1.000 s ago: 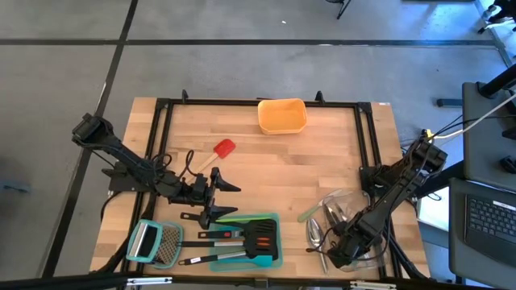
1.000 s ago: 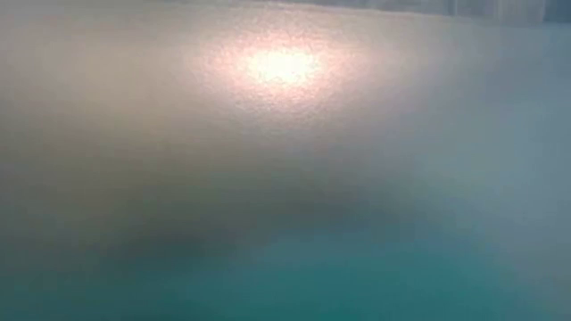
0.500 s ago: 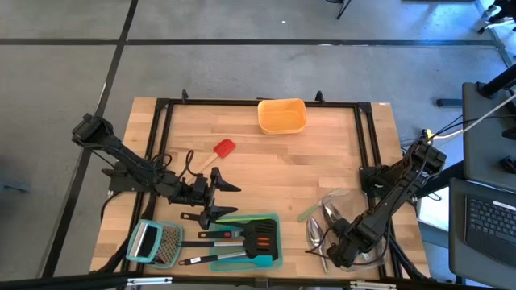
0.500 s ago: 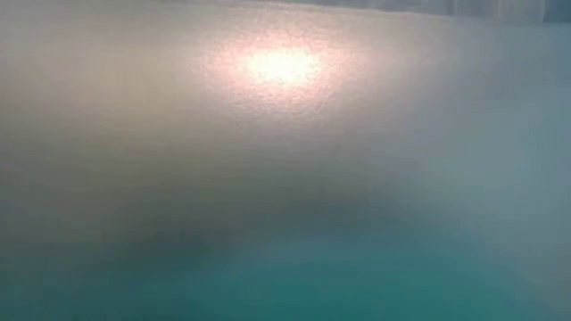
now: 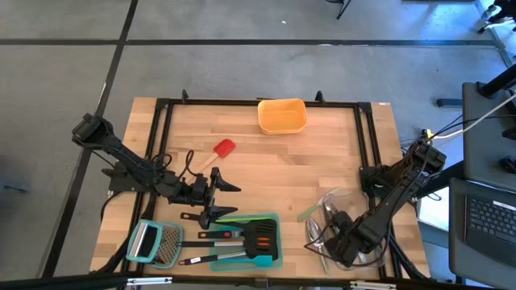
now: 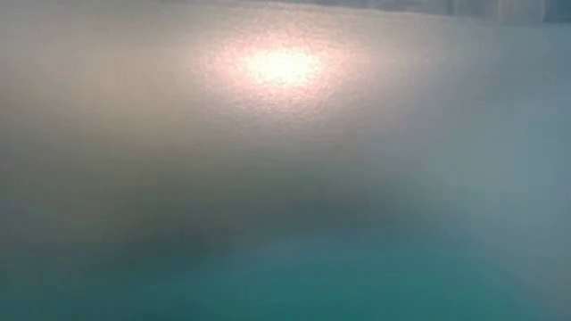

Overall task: Pick & Place Kitchen Items
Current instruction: Put the ice scoop into the yellow bin

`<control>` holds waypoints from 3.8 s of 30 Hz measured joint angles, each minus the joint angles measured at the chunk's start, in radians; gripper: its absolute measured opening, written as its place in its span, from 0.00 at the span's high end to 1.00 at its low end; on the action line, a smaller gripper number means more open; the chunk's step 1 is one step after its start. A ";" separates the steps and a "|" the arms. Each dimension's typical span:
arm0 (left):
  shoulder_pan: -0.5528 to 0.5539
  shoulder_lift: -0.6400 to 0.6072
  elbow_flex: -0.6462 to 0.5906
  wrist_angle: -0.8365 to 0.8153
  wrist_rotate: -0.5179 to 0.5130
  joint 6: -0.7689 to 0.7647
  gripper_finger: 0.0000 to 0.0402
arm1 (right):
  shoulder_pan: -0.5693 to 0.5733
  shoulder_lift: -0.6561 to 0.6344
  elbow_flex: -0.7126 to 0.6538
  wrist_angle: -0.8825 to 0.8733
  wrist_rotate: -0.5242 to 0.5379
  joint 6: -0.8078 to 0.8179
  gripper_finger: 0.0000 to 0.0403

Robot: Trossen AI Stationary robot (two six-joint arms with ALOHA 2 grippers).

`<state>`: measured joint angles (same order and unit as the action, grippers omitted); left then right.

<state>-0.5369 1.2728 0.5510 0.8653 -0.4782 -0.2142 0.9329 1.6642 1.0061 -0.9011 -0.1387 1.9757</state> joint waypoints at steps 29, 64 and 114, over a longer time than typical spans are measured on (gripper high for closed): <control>0.000 0.000 0.000 -0.001 0.007 0.000 0.28 | 0.103 0.072 0.332 -0.252 -0.176 0.278 1.00; 0.002 0.000 0.000 -0.001 0.000 0.000 0.28 | 0.083 0.022 0.331 -0.377 0.039 0.218 1.00; 0.002 0.000 0.000 -0.009 0.000 0.000 0.28 | -0.247 0.099 0.332 -0.267 0.036 -0.314 1.00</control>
<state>-0.5350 1.2732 0.5510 0.8558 -0.4782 -0.2145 0.6857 1.7634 1.3376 -1.1681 -0.1024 1.6618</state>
